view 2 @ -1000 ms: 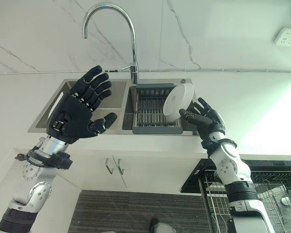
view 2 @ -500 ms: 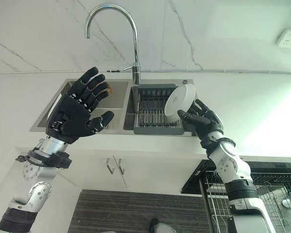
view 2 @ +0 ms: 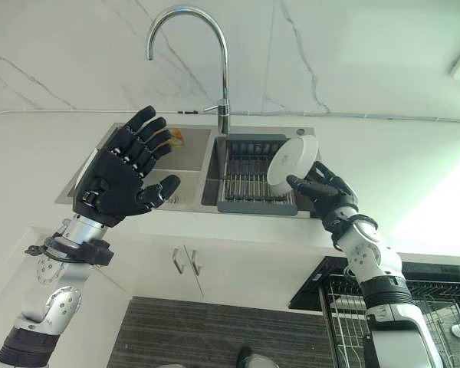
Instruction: Place the dishes in the dishwasher.
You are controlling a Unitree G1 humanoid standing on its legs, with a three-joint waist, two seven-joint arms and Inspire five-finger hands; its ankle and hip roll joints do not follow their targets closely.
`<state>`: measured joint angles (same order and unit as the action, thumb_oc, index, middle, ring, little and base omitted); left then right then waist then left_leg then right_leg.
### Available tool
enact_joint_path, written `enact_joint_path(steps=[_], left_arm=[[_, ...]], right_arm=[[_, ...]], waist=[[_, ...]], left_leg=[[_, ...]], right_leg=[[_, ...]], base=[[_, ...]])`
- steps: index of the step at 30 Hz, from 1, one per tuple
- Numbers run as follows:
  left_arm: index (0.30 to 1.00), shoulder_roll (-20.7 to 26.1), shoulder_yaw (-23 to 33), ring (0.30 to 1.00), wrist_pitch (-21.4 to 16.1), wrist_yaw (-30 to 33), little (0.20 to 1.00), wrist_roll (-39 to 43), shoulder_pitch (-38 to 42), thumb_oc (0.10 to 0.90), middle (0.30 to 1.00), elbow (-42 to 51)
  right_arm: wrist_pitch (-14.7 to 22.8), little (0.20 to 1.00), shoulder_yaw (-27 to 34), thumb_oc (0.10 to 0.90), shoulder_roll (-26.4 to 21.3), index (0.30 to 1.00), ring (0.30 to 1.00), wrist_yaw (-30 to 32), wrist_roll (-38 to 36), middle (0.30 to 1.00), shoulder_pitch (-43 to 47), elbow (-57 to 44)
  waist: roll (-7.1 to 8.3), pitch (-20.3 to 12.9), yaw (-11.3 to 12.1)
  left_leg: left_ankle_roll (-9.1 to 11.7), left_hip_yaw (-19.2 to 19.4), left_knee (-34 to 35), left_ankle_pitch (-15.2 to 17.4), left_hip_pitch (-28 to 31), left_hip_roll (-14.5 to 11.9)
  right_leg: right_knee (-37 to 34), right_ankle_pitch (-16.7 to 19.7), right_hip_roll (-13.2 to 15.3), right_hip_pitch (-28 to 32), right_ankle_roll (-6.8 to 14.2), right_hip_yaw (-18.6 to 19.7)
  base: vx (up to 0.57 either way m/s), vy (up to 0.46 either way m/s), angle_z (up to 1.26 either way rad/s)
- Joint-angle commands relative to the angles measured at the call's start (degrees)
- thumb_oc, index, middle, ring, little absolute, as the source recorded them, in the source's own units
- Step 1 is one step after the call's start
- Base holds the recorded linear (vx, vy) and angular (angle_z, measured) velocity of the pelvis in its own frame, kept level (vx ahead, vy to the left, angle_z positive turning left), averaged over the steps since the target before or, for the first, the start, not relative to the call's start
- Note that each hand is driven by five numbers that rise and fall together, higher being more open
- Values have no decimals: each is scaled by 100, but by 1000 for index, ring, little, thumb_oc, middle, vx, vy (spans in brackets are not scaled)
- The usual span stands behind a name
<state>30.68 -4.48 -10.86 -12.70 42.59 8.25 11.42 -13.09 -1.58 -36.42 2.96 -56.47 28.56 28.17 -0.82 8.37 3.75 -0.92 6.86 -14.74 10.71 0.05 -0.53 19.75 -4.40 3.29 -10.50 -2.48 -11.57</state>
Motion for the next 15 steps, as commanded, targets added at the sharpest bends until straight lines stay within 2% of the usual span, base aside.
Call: enact_joint_path(steps=[1, 15], left_arm=[[900, 375, -34, 900, -401, 106, 900, 293, 547, 800, 900, 312], [900, 374, -38, 900, -461, 216, 900, 281, 538, 800, 900, 287]], right_arm=[[391, 900, -28, 800, -336, 900, 900, -217, -212, 900, 965, 292], [351, 900, -120, 800, -457, 900, 900, -234, -136, 900, 1160, 576]], waist=[[285, -550, 101], [320, -556, 167]], left_leg=[[282, -178, -245, 463, -252, -185], [287, -217, -245, 433, -265, -165]], right_leg=[[-256, -804, 225, 789, 730, -8], [-256, -803, 246, 812, 724, -42]], base=[[0, 0, 0], [1, 0, 1]])
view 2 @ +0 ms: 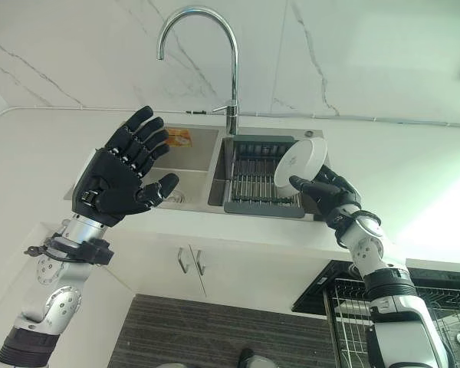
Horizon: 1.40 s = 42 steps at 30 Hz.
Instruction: Place the dishes in the dishwasher.
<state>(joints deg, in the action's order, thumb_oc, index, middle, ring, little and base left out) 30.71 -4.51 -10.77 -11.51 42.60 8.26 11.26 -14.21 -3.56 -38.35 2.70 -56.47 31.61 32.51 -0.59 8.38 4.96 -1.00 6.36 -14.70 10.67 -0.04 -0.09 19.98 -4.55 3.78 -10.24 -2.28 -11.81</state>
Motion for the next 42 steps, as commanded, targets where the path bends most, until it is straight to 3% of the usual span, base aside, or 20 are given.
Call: enact_joint_path(steps=[1, 25, 30, 42], left_arm=[[900, 369, -23, 900, -472, 106, 900, 269, 510, 800, 900, 312], [900, 624, 11, 900, -407, 221, 900, 278, 569, 800, 900, 263], [900, 668, 10, 900, -394, 225, 900, 325, 609, 800, 900, 227], [900, 651, -85, 900, -385, 192, 900, 367, 622, 800, 900, 207]], right_arm=[[435, 900, 97, 800, -314, 900, 900, -216, -164, 900, 858, 146], [418, 900, -281, 800, -605, 900, 900, 3, 115, 900, 1573, 931], [614, 900, -407, 800, -629, 900, 900, 85, 257, 900, 1776, 1025], [386, 900, -487, 800, -566, 900, 900, 202, 29, 900, 1986, 1371]], waist=[[303, -556, 48], [284, -580, 189], [268, -580, 199], [252, -586, 234]], left_leg=[[298, -175, -249, 438, -255, -207], [343, -292, -249, 382, -263, -200], [347, -301, -249, 377, -255, -196], [341, -299, -249, 362, -263, -182]], right_leg=[[-279, -791, 198, 788, 705, -19], [-279, -826, 182, 845, 674, -98], [-279, -824, 174, 845, 663, -82], [-279, -806, 159, 833, 663, -59]], base=[[9, -13, 7], [-1, -5, 2], [0, 0, 0], [0, 0, 0]])
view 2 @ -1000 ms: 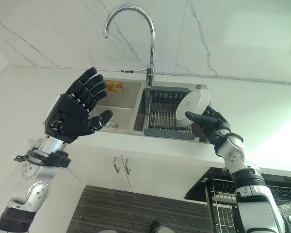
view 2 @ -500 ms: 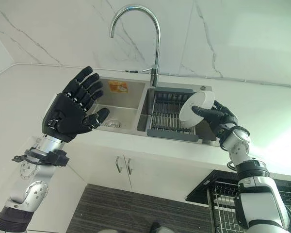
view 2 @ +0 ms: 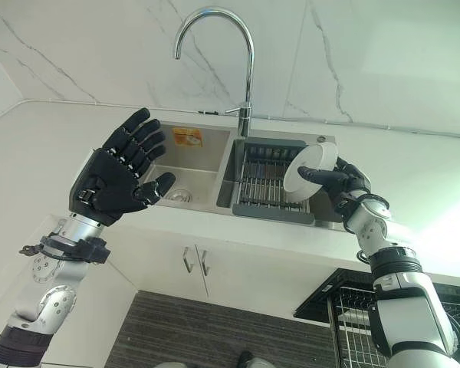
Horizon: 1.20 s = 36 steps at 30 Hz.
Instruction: Place the dishes in the dishwasher.
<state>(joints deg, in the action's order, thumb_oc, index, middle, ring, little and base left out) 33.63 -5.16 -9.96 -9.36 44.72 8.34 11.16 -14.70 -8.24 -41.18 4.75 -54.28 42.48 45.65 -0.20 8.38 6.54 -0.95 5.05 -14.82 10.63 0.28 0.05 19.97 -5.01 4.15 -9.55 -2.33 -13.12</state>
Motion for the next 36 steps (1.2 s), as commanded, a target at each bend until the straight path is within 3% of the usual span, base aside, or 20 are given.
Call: enact_joint_path(steps=[1, 3, 4, 5, 6, 7, 13, 21, 30, 36], left_arm=[[900, 351, -31, 900, -452, -14, 900, 168, 618, 800, 900, 221], [900, 346, -60, 900, -454, -18, 900, 157, 623, 800, 900, 207], [900, 346, -68, 900, -449, -19, 900, 165, 624, 800, 900, 208], [900, 352, -64, 900, -440, -37, 900, 188, 619, 800, 900, 212], [900, 350, -69, 900, -431, -44, 900, 183, 622, 800, 900, 213], [900, 345, -79, 900, -428, -43, 900, 177, 626, 800, 900, 206], [900, 355, -170, 900, -373, -42, 900, 296, 667, 800, 900, 160], [900, 229, -335, 900, -298, 0, 900, 328, 683, 800, 900, 211], [900, 203, -339, 900, -409, -41, 900, 332, 581, 800, 900, 173], [900, 194, -195, 900, -476, -225, 900, 376, 358, 800, 900, 248]], right_arm=[[430, 900, -32, 800, -277, 900, 900, 19, -177, 900, 927, 109], [396, 900, -80, 800, -274, 900, 900, 1, -234, 900, 996, 185], [361, 773, -86, 715, -272, 773, 773, -13, -257, 773, 1021, 208], [268, 549, -95, 566, -291, 549, 549, -55, -225, 549, 1057, 248], [203, 462, -118, 508, -297, 462, 462, -109, -189, 462, 1066, 286], [158, 300, -157, 400, -302, 300, 300, -130, -197, 300, 1092, 321], [20, 300, -540, 400, -380, 300, 300, -118, 526, 300, 1407, 725], [112, 300, -593, 400, -152, 300, 300, 120, 272, 300, 1700, 1145], [613, 300, -413, 400, 13, 300, 300, 198, -86, 300, 1421, 706], [1038, 300, -90, 400, -54, 300, 300, -23, -396, 300, 1151, -128]], waist=[[217, -587, 82], [220, -591, 89], [220, -594, 96], [222, -597, 104], [224, -599, 107], [227, -600, 110], [239, -614, 149], [190, -603, 240], [172, -565, 228], [185, -536, 192]], left_leg=[[338, -170, -237, 364, -295, -198], [341, -170, -237, 360, -298, -199], [343, -174, -237, 357, -301, -199], [347, -179, -237, 355, -305, -198], [349, -182, -237, 353, -306, -197], [350, -182, -237, 350, -307, -196], [358, -174, -237, 328, -312, -193], [324, -211, -237, 330, -311, -154], [305, -209, -237, 337, -316, -135], [288, -217, -237, 360, -317, -103]], right_leg=[[-278, -757, 127, 764, 667, 67], [-278, -754, 132, 761, 667, 60], [-278, -756, 133, 762, 666, 57], [-278, -757, 136, 760, 669, 50], [-278, -754, 139, 759, 670, 46], [-278, -750, 141, 758, 670, 43], [-278, -729, 170, 755, 681, 20], [-278, -720, 199, 763, 688, 6], [-278, -695, 221, 752, 698, 12], [-278, -679, 238, 732, 720, 40]], base=[[0, 0, 0], [0, 0, 0], [0, 0, 0], [0, 0, 0], [0, 0, 0], [0, 0, 0], [0, 0, 0], [2, 26, 3], [-5, 24, 0], [-5, 38, 0]])
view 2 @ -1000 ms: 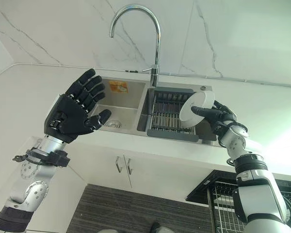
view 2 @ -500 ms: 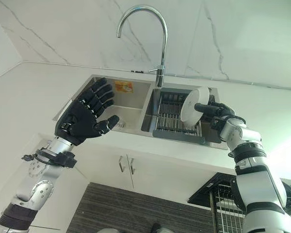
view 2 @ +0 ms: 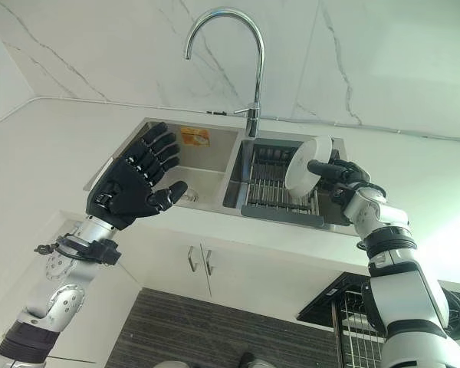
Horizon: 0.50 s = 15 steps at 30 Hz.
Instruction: Place the dishes in the dishwasher.
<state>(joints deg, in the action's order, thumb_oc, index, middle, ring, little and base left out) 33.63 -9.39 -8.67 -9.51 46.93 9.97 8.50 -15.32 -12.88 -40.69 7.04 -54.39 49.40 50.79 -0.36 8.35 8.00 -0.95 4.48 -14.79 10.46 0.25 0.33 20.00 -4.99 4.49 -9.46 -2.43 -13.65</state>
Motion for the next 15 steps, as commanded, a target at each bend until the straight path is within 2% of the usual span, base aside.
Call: enact_joint_path(steps=[1, 4, 5, 11, 12, 15], left_arm=[[900, 198, 259, 900, -622, -267, 900, 164, 145, 800, 900, 517], [900, 192, 385, 900, -686, -429, 900, 186, -44, 800, 900, 579], [900, 182, 459, 900, -681, -486, 900, 185, -141, 800, 900, 653], [900, 100, 573, 900, -673, -597, 900, 124, -301, 800, 900, 767], [900, 68, 643, 900, -651, -661, 900, 133, -338, 800, 900, 796], [900, 40, 694, 900, -630, -695, 900, 101, -373, 800, 900, 845]], right_arm=[[1195, 300, 437, 400, -133, 300, 300, -317, -454, 300, 396, -830], [1451, 300, 718, 400, -199, 300, 300, -340, -540, 300, 106, -1747], [1528, 300, 883, 400, -204, 300, 300, -246, -532, 300, -115, -2370], [1731, 300, 1272, 400, -112, 300, 300, -35, -394, 300, -761, -3785], [1827, 300, 1464, 400, 55, 300, 300, 115, -317, 300, -1121, -4476], [1872, 300, 1615, 400, 213, 300, 300, 272, -191, 300, -1446, -4951]], waist=[[208, -530, 36], [219, -516, -19], [224, -497, -68], [248, -481, -215], [259, -451, -304], [258, -423, -371]], left_leg=[[284, -159, -240, 382, -312, -124], [263, -170, -240, 401, -316, -94], [242, -167, -240, 415, -319, -76], [193, -99, -240, 447, -338, -42], [162, -69, -240, 468, -340, -17], [134, -39, -240, 478, -352, -2]], right_leg=[[-281, -676, 208, 721, 736, 99], [-281, -655, 206, 691, 760, 150], [-281, -636, 207, 666, 780, 196], [-281, -571, 222, 581, 843, 300], [-281, -524, 230, 533, 878, 378], [-281, -487, 241, 495, 907, 433]], base=[[-5, 40, 0], [-7, 45, 0], [-15, 66, 0], [-15, 66, -5], [-17, 108, -13], [-18, 100, -11]])
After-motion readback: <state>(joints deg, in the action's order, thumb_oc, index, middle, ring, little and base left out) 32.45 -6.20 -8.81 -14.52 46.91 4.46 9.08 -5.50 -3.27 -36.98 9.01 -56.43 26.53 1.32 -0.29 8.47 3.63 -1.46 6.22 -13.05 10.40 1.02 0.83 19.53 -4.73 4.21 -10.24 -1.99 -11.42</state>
